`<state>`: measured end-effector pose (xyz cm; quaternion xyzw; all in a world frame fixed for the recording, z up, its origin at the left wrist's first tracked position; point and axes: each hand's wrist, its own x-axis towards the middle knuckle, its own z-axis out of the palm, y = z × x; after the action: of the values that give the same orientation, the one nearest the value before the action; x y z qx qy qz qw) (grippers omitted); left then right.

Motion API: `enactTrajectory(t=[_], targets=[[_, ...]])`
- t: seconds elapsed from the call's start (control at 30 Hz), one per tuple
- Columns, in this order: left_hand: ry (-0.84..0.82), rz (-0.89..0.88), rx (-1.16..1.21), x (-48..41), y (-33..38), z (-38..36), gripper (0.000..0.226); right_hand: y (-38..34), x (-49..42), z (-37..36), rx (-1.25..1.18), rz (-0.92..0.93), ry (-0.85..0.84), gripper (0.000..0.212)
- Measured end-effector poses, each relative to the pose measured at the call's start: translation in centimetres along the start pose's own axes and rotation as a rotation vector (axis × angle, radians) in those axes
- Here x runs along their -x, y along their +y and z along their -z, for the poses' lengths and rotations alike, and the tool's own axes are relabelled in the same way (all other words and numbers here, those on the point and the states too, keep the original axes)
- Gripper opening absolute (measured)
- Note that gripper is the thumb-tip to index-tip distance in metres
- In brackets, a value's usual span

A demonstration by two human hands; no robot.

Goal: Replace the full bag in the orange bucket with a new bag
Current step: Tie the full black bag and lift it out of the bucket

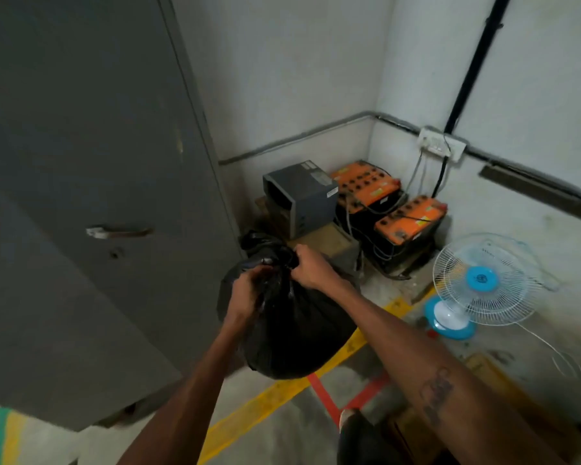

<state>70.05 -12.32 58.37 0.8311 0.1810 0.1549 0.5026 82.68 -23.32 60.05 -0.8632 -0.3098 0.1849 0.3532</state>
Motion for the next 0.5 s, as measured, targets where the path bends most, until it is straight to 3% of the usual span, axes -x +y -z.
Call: enactTrajectory(t=[0.13, 0.3, 0.37, 0.43, 0.5], targets=[[0.002, 0.151, 0.085, -5.2, -1.5, -4.1, 0.029, 5.6, -5.5, 0.5, -0.026, -0.100, -0.050, 0.009], [-0.044, 0.320, -0.154, -12.6, -8.5, -9.9, 0.033, 14.1, -14.5, -0.3, -0.076, -0.169, -0.126, 0.024], [-0.015, 0.437, -0.060, -15.7, -9.9, -12.7, 0.033, 18.2, -18.6, -0.9, -0.047, -0.188, -0.228, 0.029], [0.074, 0.714, 0.241, -19.5, -12.2, -16.0, 0.033, 22.9, -22.3, -2.0, -0.027, -0.207, -0.302, 0.035], [0.076, 0.844, 0.302, -22.5, -16.3, -18.9, 0.038, 27.4, -25.2, -3.6, -0.012, -0.236, -0.377, 0.041]])
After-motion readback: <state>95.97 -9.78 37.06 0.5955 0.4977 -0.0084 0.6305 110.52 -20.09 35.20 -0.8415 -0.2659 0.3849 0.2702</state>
